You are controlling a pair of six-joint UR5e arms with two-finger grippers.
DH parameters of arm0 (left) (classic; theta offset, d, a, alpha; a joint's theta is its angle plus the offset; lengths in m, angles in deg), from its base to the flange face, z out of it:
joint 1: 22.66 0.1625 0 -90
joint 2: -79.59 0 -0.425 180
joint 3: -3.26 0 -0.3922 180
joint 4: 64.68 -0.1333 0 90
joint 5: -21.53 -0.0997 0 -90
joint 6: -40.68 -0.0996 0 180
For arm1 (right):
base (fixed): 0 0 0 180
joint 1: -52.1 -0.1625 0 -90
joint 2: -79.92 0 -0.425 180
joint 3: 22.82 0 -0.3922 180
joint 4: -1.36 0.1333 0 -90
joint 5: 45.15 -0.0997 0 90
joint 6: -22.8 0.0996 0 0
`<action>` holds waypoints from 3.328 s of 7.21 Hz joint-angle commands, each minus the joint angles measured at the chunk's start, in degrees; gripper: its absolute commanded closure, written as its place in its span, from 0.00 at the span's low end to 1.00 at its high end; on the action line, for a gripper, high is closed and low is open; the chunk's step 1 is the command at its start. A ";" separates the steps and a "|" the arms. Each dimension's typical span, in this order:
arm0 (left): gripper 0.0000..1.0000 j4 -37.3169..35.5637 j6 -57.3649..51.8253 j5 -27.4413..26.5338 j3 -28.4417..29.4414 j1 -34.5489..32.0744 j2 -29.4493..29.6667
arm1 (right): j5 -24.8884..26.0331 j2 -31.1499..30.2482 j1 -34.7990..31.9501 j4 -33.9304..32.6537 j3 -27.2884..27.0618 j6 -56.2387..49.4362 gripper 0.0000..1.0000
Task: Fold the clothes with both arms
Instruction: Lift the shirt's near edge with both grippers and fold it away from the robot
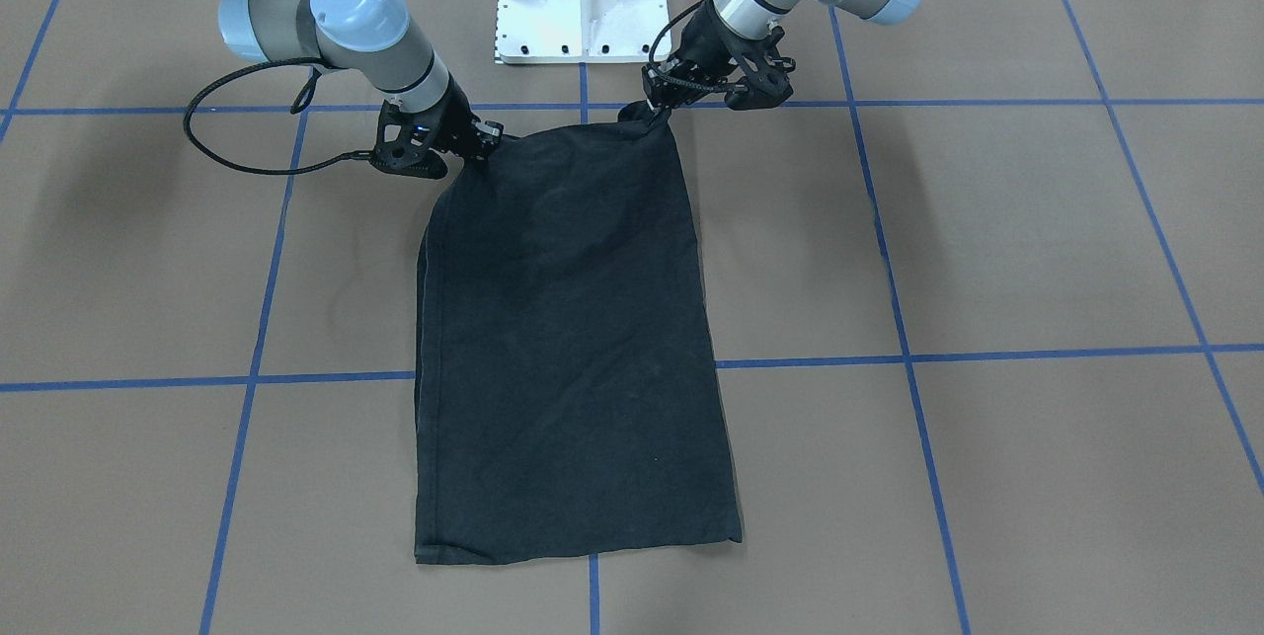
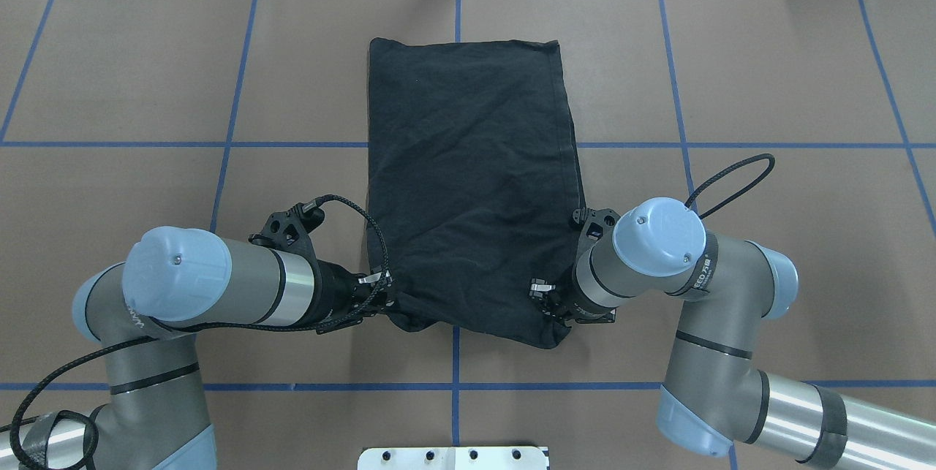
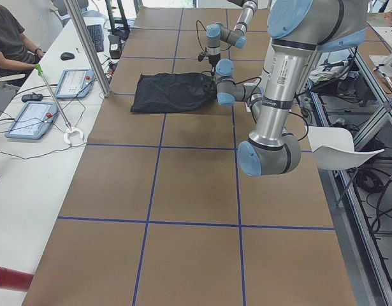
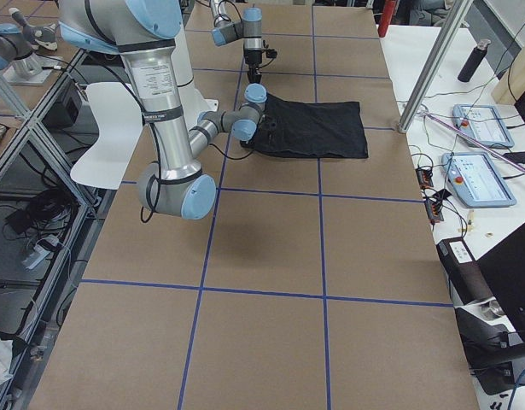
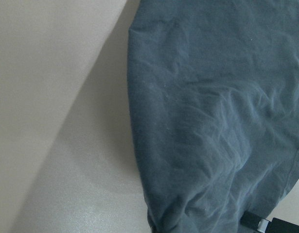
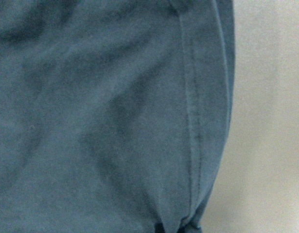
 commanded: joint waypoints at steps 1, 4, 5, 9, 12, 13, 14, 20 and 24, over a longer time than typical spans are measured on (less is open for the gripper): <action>1.00 0.00 0.00 0.00 0.00 -0.09 0.01 | -0.36 0.43 -0.86 0.21 -0.24 1.82 1.00; 1.00 0.00 0.00 0.09 -2.45 -0.44 -0.52 | -6.40 0.26 -1.75 0.39 -4.97 3.86 1.00; 1.00 -0.17 0.00 0.44 -3.68 -0.18 -1.22 | -9.56 0.00 -1.75 0.39 -6.12 3.86 1.00; 1.00 -0.26 0.88 0.62 -7.55 2.46 -5.87 | -20.55 -2.80 -2.54 0.65 -10.77 3.77 1.00; 1.00 -0.62 0.79 4.28 -10.55 2.73 -5.28 | -26.27 -3.96 -11.20 2.67 -10.70 3.68 1.00; 1.00 -0.53 -0.08 4.31 -10.29 0.29 -3.96 | -27.07 -3.00 -14.29 2.67 -9.31 3.42 1.00; 1.00 -0.44 -0.26 4.48 -9.94 -2.52 -2.38 | -27.08 -1.34 -15.97 2.59 -7.20 3.42 1.00; 1.00 7.10 -1.85 4.40 16.41 -17.30 13.01 | -26.64 10.53 -22.83 2.58 7.90 3.42 1.00; 1.00 12.57 -2.02 4.22 28.34 -19.07 17.81 | -25.23 19.23 -27.49 2.67 22.14 3.07 1.00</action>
